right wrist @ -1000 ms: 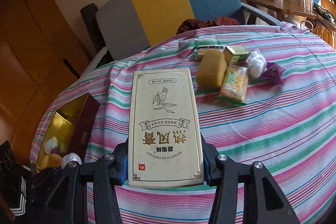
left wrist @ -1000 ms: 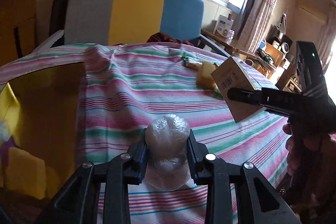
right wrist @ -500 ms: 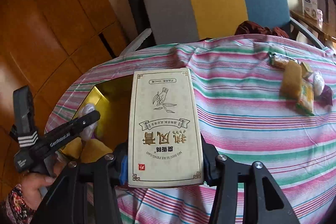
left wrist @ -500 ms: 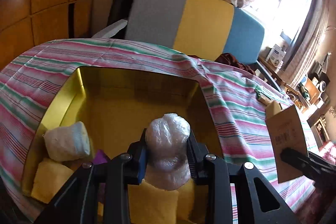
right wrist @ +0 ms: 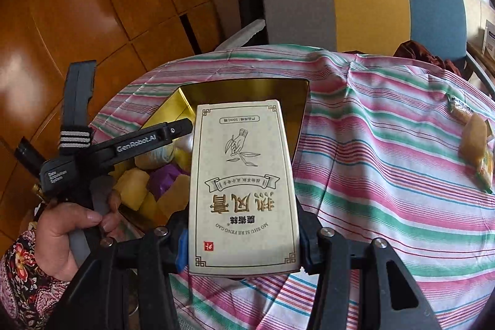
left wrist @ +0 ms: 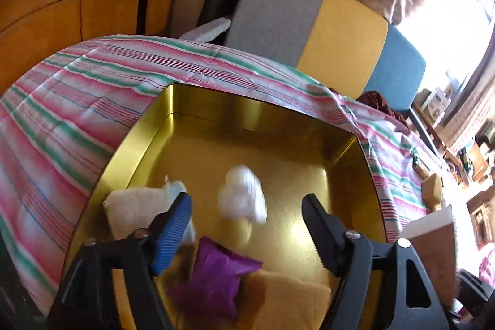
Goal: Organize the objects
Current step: 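Carry the white box and plastic bundle over the gold tray with both grippers, then release the plastic bundle and white box into the tray with both grippers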
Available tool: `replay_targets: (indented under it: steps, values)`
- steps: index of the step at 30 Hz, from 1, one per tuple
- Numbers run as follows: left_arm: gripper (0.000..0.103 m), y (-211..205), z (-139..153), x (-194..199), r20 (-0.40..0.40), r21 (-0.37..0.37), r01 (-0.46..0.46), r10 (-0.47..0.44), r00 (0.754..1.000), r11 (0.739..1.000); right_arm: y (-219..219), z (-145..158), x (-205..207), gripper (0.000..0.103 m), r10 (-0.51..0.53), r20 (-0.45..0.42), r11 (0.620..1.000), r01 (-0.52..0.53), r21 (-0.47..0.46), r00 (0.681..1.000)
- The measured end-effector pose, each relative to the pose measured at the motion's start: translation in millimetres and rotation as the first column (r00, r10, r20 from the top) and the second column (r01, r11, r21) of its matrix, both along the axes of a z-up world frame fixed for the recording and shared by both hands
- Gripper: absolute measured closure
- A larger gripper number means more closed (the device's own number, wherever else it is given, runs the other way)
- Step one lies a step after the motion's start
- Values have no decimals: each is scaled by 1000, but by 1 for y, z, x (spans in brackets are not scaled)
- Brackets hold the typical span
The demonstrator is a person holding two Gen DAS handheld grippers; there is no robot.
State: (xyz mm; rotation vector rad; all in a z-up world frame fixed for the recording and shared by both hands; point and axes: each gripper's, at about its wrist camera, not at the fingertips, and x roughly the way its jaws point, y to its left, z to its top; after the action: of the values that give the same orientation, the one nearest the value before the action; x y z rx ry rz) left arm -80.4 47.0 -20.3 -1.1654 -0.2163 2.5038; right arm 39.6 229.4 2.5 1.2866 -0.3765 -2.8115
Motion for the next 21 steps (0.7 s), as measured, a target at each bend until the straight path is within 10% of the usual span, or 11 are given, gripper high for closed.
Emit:
replay_targets:
  steps: [21]
  values:
    - [10, -59, 8, 69, -57, -26, -135, 134, 989, 990, -36, -11, -74, 51, 26, 61, 993, -33, 114, 998]
